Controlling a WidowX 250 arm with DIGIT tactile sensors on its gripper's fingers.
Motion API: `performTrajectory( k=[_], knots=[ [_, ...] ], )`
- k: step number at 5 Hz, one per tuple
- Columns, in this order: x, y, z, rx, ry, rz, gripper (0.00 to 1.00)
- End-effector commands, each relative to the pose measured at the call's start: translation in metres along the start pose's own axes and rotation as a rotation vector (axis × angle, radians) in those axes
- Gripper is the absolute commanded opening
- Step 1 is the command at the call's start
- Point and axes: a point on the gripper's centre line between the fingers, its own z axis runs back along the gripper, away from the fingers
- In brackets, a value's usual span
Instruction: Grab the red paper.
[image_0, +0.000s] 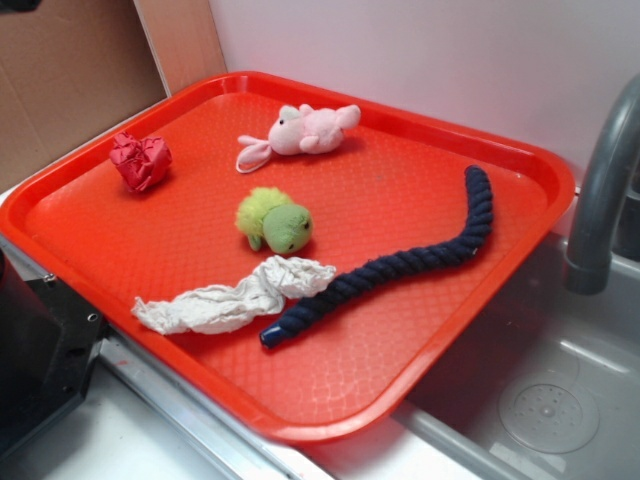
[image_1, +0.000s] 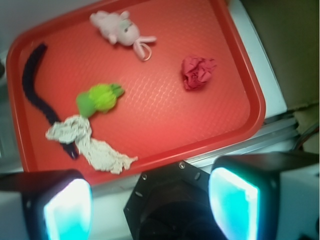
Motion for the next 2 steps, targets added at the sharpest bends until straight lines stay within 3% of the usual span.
performTrajectory(
  k=[1,2],
  knots=[
    [0.024,0.042,-0.046,0.056,-0.134,0.349,1.00],
    [0.053,0.060,-0.079,0.044,-0.191,0.459,1.00]
  ],
)
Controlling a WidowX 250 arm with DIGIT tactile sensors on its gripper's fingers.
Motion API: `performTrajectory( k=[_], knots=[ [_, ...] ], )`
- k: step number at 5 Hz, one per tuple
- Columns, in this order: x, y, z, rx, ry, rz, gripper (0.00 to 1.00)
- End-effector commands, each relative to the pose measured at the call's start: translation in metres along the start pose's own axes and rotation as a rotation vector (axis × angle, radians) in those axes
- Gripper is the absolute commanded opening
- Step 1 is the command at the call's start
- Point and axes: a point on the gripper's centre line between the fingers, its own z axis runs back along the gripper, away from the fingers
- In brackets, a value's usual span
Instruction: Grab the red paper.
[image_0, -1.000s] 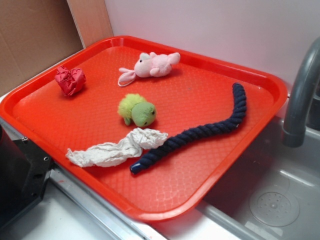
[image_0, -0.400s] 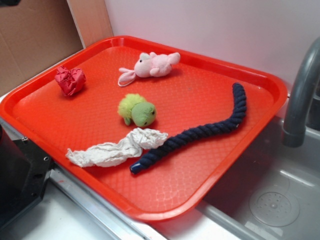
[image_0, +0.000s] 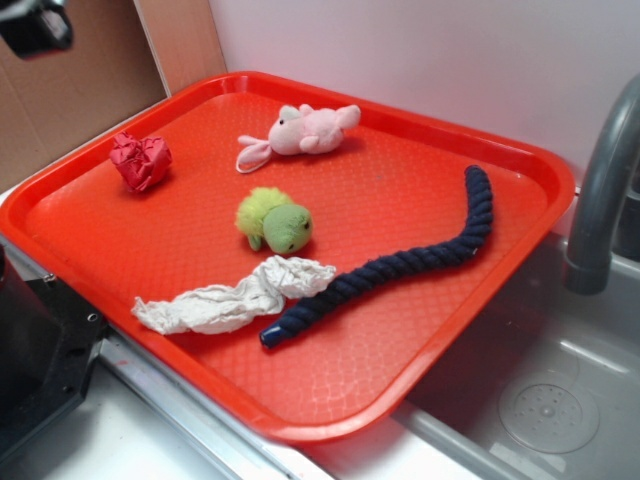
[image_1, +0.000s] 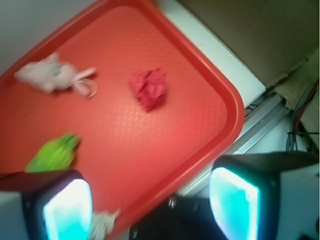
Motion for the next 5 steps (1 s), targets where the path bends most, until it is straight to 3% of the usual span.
performTrajectory(
  k=[1,2,3,4,5],
  knots=[
    [0.047,0.008,-0.067,-0.055,-0.103,0.131,1.00],
    [0.061,0.009,-0.096,-0.048,-0.103,0.144,1.00],
    [0.065,0.009,-0.119,0.003,-0.099,0.125,1.00],
    [0.061,0.007,-0.135,0.005,-0.064,0.093,1.00],
    [0.057,0.004,-0.148,-0.058,-0.026,0.038,1.00]
  ],
)
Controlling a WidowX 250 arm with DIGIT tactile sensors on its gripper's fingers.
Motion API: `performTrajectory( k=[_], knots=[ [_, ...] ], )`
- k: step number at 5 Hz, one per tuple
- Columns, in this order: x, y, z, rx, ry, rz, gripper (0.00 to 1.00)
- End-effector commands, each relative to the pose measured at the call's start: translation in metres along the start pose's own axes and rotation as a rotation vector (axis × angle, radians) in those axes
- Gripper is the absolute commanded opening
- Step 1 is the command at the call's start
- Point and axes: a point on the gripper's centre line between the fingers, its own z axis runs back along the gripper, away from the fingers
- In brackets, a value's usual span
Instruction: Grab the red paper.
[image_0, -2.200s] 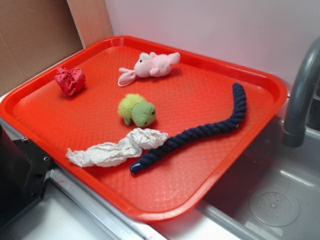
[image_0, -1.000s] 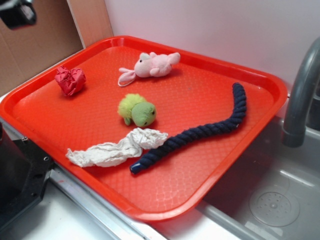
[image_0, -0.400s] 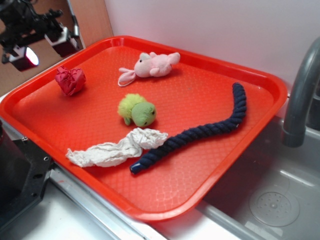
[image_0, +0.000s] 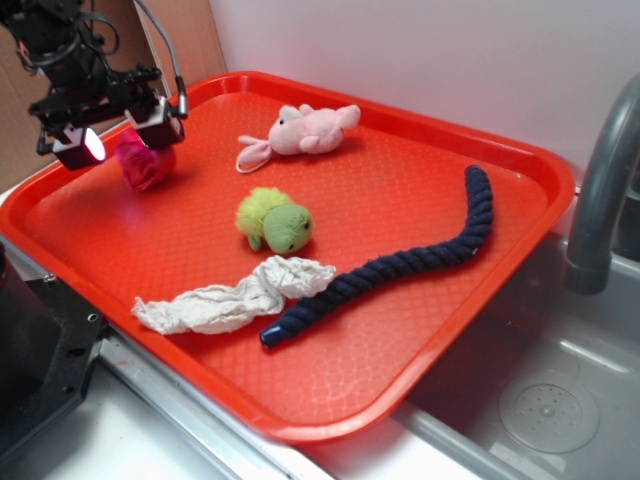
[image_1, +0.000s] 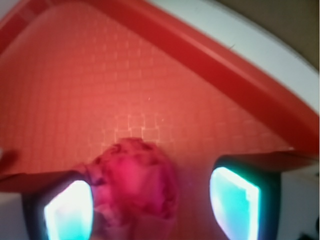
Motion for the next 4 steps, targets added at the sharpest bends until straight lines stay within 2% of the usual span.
performTrajectory(
  k=[1,2,3,4],
  knots=[
    [-0.002,-0.002,-0.013,-0.081,0.033,-0.049,0.46],
    [-0.007,-0.001,-0.009,-0.066,0.039,-0.045,0.00],
    [-0.009,-0.013,0.012,-0.056,0.048,-0.092,0.00],
    [-0.015,-0.035,0.046,0.005,0.068,-0.199,0.00]
  ],
)
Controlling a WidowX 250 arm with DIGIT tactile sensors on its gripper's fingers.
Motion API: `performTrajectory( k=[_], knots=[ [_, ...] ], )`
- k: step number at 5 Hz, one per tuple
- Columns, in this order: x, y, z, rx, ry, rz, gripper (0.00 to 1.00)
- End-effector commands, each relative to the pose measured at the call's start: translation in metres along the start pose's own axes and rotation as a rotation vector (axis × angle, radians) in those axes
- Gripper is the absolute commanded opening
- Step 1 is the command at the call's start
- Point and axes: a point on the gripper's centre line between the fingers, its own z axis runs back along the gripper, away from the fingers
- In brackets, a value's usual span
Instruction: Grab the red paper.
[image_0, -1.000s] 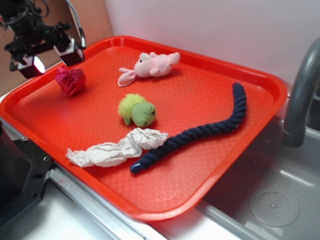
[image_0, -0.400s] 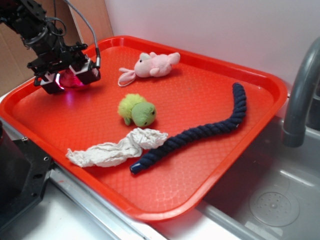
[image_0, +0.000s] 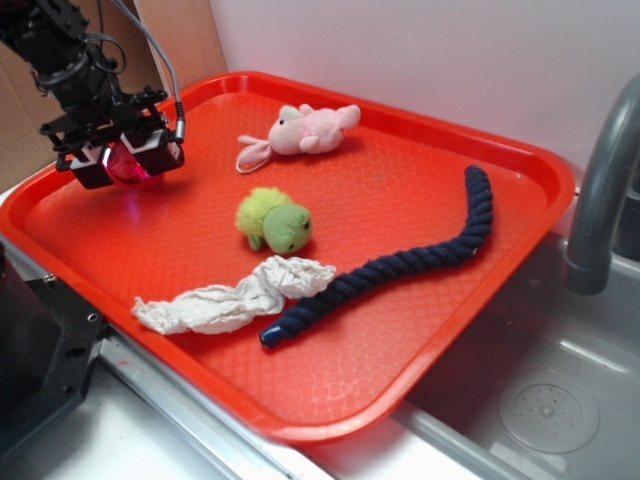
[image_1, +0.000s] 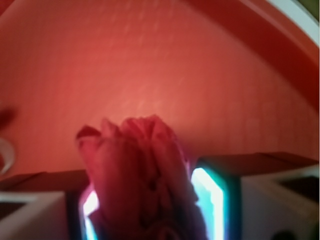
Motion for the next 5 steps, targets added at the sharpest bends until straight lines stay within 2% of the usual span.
performTrajectory(
  k=[1,2,3,4,5],
  knots=[
    [-0.015,-0.055,0.077,0.054,0.062,-0.271,0.00],
    [-0.037,-0.077,0.116,-0.003,0.146,-0.371,0.00],
    [-0.057,-0.086,0.154,-0.073,0.148,-0.425,0.00],
    [-0.075,-0.091,0.178,-0.108,0.119,-0.453,0.00],
    [-0.075,-0.085,0.174,-0.114,0.126,-0.395,0.00]
  ],
)
